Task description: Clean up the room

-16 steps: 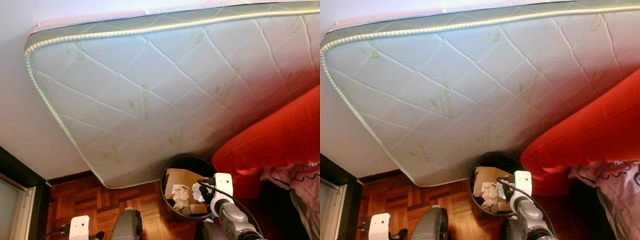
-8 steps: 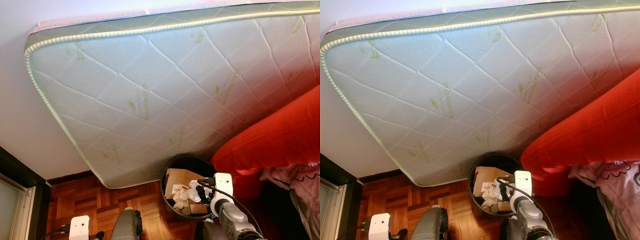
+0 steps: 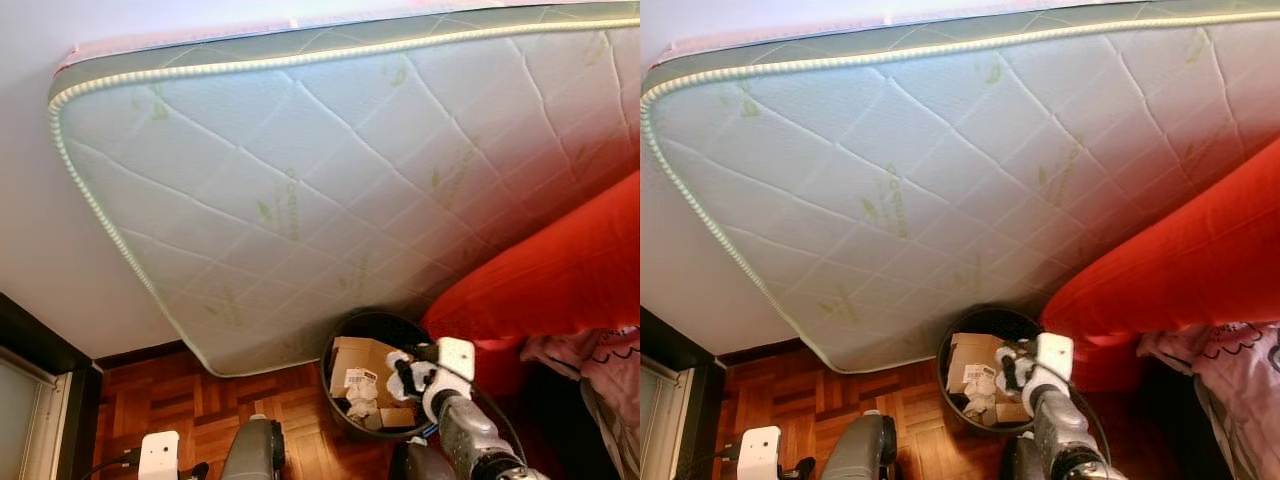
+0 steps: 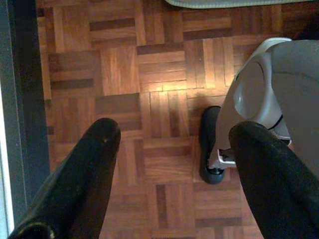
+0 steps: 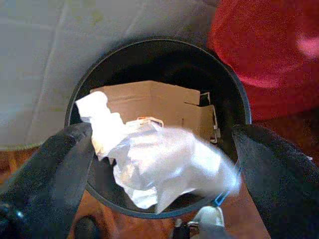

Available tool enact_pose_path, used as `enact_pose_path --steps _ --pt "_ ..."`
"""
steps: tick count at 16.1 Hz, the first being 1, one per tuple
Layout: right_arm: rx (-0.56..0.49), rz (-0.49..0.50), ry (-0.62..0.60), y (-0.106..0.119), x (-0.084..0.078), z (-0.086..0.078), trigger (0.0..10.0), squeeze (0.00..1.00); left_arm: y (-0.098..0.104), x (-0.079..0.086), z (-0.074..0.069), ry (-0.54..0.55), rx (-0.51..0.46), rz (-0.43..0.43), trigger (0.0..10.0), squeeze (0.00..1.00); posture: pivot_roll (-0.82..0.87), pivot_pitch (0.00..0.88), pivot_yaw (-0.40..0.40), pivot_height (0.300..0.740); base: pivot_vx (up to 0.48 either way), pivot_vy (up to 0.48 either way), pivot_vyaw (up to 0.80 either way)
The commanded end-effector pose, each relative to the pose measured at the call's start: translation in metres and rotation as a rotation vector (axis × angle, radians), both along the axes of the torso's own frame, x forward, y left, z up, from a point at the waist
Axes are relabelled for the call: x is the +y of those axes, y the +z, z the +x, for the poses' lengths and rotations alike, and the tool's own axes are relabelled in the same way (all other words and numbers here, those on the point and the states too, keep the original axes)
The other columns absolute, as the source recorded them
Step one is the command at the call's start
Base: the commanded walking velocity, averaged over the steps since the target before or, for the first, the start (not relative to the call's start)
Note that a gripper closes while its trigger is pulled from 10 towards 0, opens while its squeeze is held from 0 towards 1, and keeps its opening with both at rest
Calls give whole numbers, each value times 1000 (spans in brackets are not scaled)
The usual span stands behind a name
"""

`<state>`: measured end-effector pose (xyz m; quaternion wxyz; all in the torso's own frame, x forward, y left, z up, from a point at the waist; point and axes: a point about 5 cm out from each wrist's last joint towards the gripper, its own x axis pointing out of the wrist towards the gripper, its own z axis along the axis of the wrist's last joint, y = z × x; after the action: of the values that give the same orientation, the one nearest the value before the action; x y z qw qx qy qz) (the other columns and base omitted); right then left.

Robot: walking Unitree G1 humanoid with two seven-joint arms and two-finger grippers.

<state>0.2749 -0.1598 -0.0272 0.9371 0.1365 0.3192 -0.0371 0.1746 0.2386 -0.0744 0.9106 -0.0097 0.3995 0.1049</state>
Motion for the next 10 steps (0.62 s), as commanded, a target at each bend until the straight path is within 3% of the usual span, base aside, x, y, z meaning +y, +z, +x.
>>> enact_pose_path --steps 1,4,6,9,10 --pt "14 28 -33 -1 0 -1 10000 0 -4 0 -7 6 33 -6 10000 0 202 141 -22 624 0 0 0" --pt "36 117 -118 -3 -1 -2 10000 0 -4 0 -8 7 33 -6 10000 0 202 141 -22 624 0 0 0" --pt "13 -169 151 0 6 1 10000 0 -4 0 -7 4 33 -5 10000 0 200 139 -21 624 0 0 0" --pt "39 -25 62 -2 8 -1 10000 0 -4 -1 -7 6 35 -7 10000 0 204 139 -23 624 0 0 0" --pt "67 -36 73 -4 8 -3 10000 0 -4 -1 -7 7 35 -7 10000 0 204 139 -23 624 0 0 0"
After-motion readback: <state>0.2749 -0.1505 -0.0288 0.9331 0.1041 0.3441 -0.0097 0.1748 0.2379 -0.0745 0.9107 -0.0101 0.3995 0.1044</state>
